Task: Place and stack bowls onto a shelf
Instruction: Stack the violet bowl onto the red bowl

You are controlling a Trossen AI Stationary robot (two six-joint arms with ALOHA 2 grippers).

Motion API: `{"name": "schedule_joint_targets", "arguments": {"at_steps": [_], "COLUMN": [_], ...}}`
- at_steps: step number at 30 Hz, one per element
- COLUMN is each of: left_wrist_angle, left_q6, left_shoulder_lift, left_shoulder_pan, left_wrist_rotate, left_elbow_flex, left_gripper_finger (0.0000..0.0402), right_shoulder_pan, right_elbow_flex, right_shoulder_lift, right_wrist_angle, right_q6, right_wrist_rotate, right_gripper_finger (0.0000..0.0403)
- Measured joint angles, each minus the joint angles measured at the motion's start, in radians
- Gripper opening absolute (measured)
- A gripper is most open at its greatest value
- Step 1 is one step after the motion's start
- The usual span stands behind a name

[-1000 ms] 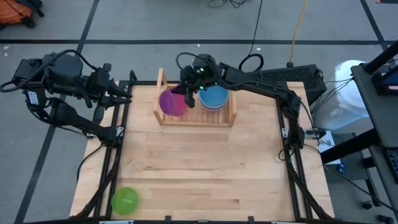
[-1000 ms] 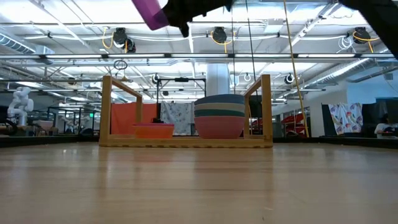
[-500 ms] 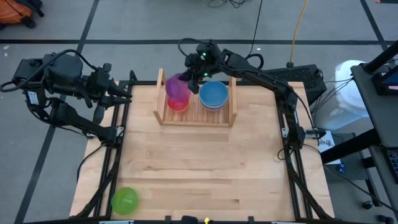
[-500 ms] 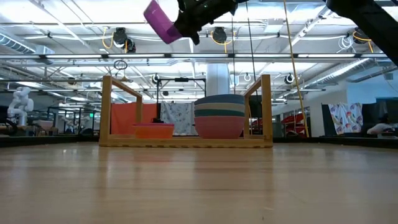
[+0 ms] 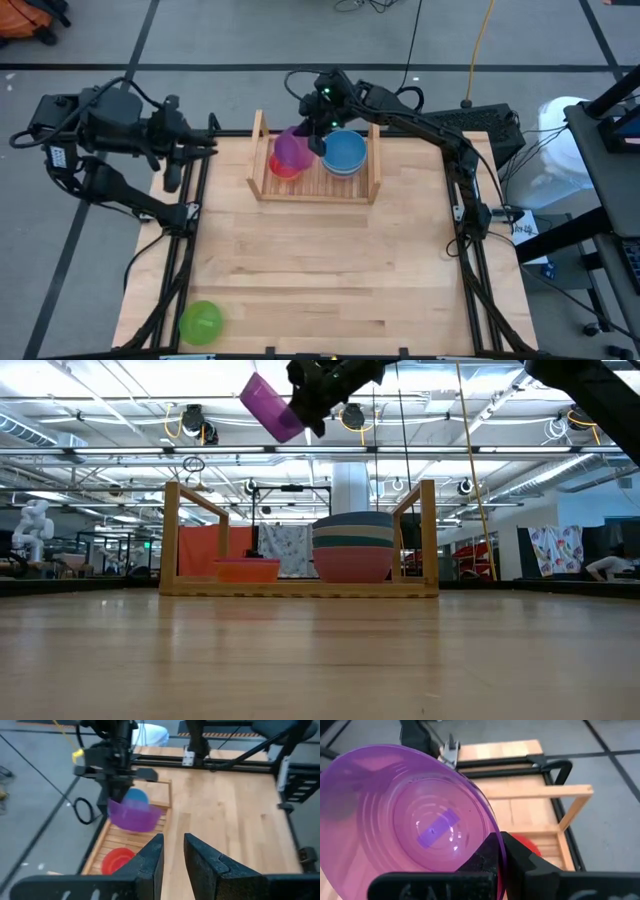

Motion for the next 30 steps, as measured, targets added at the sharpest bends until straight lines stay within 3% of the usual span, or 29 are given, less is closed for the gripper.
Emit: {"name": "schedule_joint_targets", "arguments": {"at_steps": [6, 15, 23, 30], "left_wrist_angle": [0.0, 0.0, 0.0, 0.0], "left_q6": [0.11, 0.166, 0.424, 0.539], "left_shoulder_lift": [0.046, 0.18, 0.29, 0.382], "left_shoulder_pan": [0.0, 0.004, 0.004, 0.004], "left_wrist_rotate": [-0.073, -0.075, -0.067, -0.027], "left_elbow_flex": [0.0, 0.0, 0.0, 0.0], "left_gripper_finger": [0.0081, 0.0081, 0.0081, 0.0081], "right_shoulder_pan": [0.009, 0.008, 0.008, 0.013], "right_elbow_flex": [0.0, 0.0, -0.001, -0.002], "right_shoulder_lift": [0.0, 0.0, 0.0, -0.007], "right_wrist_angle": [-0.054, -0.075, -0.205, -0.348], "right_q6": [-0.039, -0.071, -0.158, -0.23], "right_wrist_rotate": [0.0, 0.0, -0.048, -0.051], "right_gripper_finger": [0.0, 0.0, 0.0, 0.0]}}
